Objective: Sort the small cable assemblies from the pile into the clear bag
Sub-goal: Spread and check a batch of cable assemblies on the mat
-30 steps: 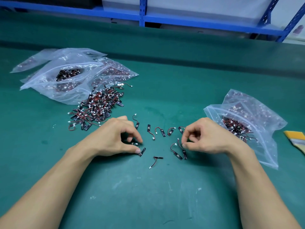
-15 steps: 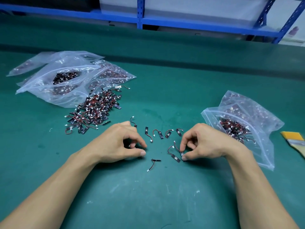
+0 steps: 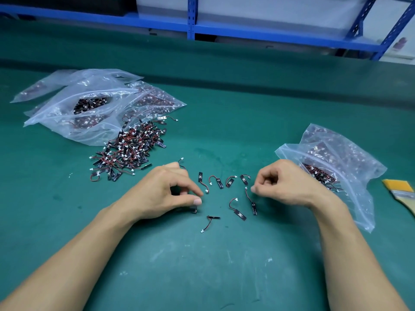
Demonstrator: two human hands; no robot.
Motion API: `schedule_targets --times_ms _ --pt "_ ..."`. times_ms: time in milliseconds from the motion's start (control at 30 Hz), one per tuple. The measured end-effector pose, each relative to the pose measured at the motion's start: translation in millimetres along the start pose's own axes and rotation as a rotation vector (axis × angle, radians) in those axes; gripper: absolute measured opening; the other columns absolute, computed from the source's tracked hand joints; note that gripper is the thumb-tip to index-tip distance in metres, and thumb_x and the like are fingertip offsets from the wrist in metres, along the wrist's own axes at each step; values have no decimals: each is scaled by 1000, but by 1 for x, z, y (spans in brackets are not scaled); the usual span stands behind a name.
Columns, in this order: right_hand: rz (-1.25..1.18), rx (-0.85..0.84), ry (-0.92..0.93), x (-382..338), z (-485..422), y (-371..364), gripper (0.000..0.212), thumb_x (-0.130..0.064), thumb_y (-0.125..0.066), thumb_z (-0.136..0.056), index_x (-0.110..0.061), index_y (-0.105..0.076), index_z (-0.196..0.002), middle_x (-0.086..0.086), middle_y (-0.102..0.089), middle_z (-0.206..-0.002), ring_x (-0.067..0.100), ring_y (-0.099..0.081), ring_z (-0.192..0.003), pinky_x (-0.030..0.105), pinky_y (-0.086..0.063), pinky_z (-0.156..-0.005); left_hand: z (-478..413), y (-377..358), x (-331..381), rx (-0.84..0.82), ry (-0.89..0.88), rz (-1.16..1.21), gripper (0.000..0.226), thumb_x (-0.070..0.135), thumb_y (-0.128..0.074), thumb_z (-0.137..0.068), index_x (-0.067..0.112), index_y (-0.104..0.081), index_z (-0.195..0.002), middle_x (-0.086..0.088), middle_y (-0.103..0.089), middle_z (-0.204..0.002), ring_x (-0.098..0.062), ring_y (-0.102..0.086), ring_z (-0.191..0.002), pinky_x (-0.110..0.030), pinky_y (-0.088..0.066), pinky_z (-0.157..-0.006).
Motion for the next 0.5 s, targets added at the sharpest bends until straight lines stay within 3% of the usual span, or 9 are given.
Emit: schedule_targets --times_ms 100,233,333,500 --pt "12 176 2 2 -6 6 28 -28 -73 -85 -19 -64 -60 -12 -46 -46 5 -36 -45 14 -33 -47 1 11 -7 153 66 -53 14 37 -69 -86 26 -78 -89 14 -66 -74 -12 -53 -76 -26 -43 -70" --pt "6 328 -15 7 -14 7 19 -26 -71 -88 -27 -69 -69 -17 -58 -55 2 -48 -51 18 -38 -53 3 20 -22 282 186 -105 12 18 -67 -94 24 -75 -101 21 -64 -83 -10 -51 -79 -15 -37 -73" --pt "2 329 -30 10 -19 2 17 -23 -68 -88 -35 -72 -77 -25 -64 -67 -3 -53 -59 17 -39 -57 3 21 -28 289 235 -106 26 4 -61 -95 22 -72 -110 17 -65 -93 -11 -53 -84 -14 -38 -78" --pt "7 287 -43 11 -22 -5 18 -21 -68 -87 -33 -77 -77 -27 -66 -67 -4 -56 -61 9 -39 -54 3 20 -32 252 253 -111 34 -4 -54 -94 19 -71 -113 12 -68 -102 -15 -57 -97 -12 -37 -85"
Point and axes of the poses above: each hand's wrist, its own z-axis away from the middle knuckle, its own y-axis out of the back of the hand, x = y × z, the point moved 5 cm from there along -z, towards the middle knuckle
